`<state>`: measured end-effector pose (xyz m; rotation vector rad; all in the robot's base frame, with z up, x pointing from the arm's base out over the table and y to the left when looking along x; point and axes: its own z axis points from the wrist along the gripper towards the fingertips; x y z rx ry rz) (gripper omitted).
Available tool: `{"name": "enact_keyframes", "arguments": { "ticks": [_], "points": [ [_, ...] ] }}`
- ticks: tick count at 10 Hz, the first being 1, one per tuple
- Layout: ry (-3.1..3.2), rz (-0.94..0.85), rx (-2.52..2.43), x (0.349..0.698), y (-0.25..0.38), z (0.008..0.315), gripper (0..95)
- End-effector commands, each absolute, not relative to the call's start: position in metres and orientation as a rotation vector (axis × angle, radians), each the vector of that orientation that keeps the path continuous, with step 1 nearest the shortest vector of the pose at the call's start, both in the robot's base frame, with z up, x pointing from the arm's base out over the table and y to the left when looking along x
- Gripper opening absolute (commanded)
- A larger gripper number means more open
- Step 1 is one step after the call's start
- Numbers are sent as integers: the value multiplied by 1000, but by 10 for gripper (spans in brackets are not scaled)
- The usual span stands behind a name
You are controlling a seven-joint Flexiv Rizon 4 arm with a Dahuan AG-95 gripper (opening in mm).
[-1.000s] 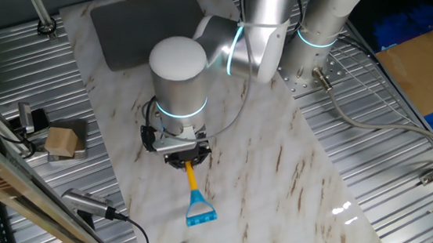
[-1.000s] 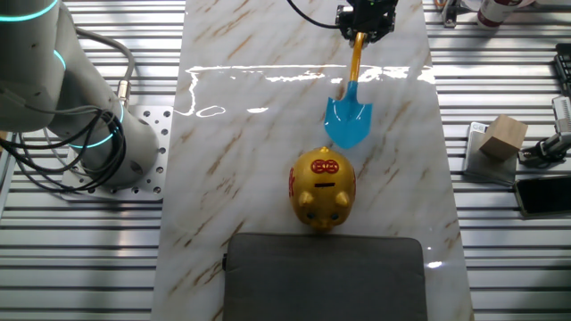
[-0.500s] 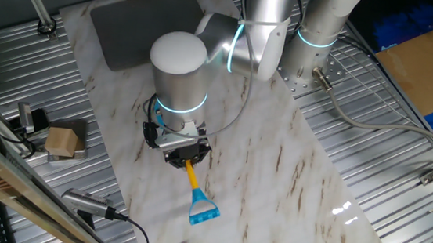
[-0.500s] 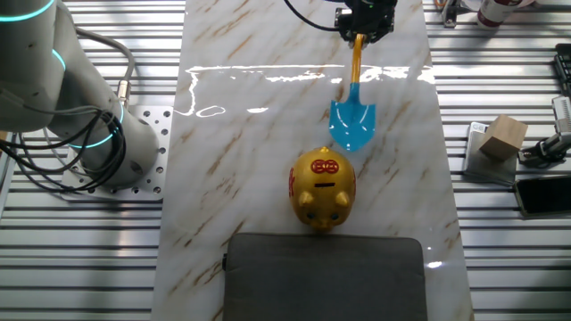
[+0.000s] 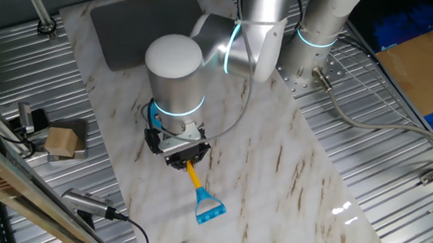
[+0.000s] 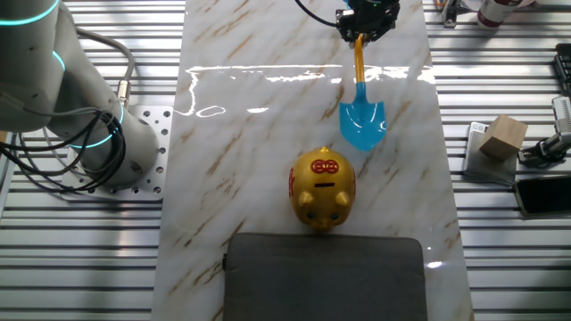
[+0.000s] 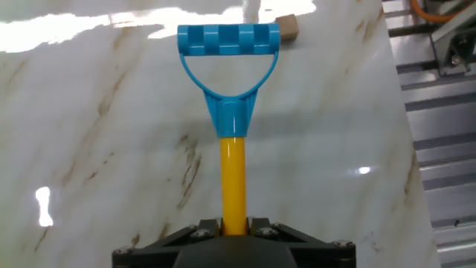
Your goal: Use a shovel to scoop up an object
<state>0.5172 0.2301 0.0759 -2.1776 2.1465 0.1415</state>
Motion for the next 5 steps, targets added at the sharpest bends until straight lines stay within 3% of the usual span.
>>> {"name": "enact_keyframes", "arguments": {
  "ticks": [1,5],
  "points": [
    [2142,150,-2174,517,230,76,0],
    [2108,191,-2168,517,230,76,0]
  ]
}}
